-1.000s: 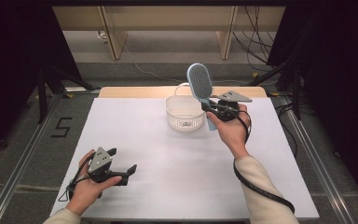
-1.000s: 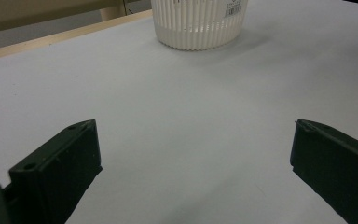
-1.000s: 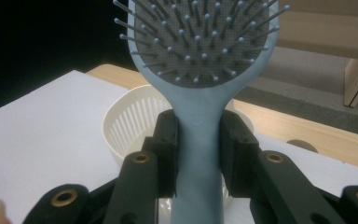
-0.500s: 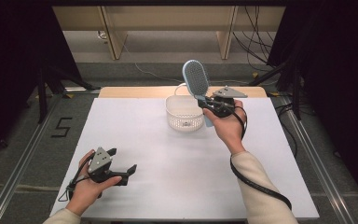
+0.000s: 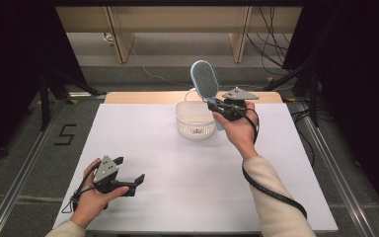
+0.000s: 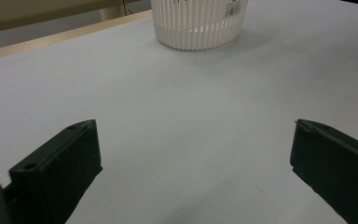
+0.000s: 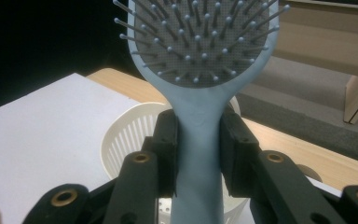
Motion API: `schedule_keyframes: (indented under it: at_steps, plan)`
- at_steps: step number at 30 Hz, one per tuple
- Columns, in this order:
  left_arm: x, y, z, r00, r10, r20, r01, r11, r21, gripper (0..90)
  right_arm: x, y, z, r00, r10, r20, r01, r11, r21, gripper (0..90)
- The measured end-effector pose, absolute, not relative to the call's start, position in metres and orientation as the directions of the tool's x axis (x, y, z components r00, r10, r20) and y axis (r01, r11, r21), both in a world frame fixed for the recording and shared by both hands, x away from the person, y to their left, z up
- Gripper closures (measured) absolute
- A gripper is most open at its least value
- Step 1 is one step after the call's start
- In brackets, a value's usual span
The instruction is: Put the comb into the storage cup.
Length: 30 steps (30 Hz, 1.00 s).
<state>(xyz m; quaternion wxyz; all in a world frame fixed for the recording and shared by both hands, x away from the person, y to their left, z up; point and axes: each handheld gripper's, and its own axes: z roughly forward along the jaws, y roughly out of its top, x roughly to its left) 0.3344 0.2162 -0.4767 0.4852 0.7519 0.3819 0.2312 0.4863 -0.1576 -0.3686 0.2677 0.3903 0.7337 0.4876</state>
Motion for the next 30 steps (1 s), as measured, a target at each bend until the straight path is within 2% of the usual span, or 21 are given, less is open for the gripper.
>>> schedule_keyframes:
  at_steps: [30]
  plan:
    - [0.334,0.216,-0.477,0.602,0.798,-0.023,0.350,-0.238,0.906,1.2,0.504,-0.146,-0.363,-0.561,0.825,-0.069,0.285,0.271,0.919,70.6]
